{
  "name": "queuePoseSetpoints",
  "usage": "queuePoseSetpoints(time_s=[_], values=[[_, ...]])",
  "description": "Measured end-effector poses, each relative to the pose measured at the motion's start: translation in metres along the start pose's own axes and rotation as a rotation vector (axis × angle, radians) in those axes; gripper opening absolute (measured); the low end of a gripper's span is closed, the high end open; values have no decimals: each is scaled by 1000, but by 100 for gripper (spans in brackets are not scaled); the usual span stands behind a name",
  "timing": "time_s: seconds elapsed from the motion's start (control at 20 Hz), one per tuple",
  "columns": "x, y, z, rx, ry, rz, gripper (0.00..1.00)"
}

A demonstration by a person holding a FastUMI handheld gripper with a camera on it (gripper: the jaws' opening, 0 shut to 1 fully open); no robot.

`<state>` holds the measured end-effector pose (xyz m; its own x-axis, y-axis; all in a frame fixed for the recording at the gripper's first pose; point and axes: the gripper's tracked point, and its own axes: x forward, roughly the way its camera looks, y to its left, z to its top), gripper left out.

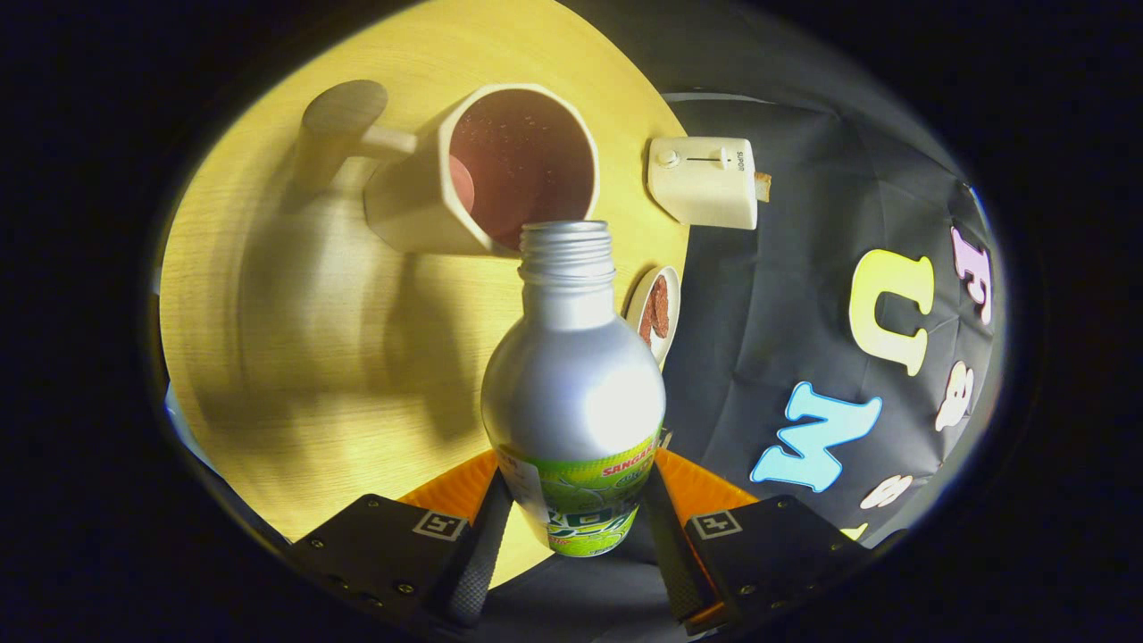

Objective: Take the bottle from table, then pour the juice into the cup, finally place the bottle on the coaster

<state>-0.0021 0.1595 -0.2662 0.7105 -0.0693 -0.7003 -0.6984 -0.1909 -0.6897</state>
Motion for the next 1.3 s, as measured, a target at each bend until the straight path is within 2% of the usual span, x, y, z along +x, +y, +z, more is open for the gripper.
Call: queuePoseSetpoints(time_s=[0.85,1.3], values=[[3,-14,1,-119,29,-35,76],[5,-16,5,-131,30,-36,76]])
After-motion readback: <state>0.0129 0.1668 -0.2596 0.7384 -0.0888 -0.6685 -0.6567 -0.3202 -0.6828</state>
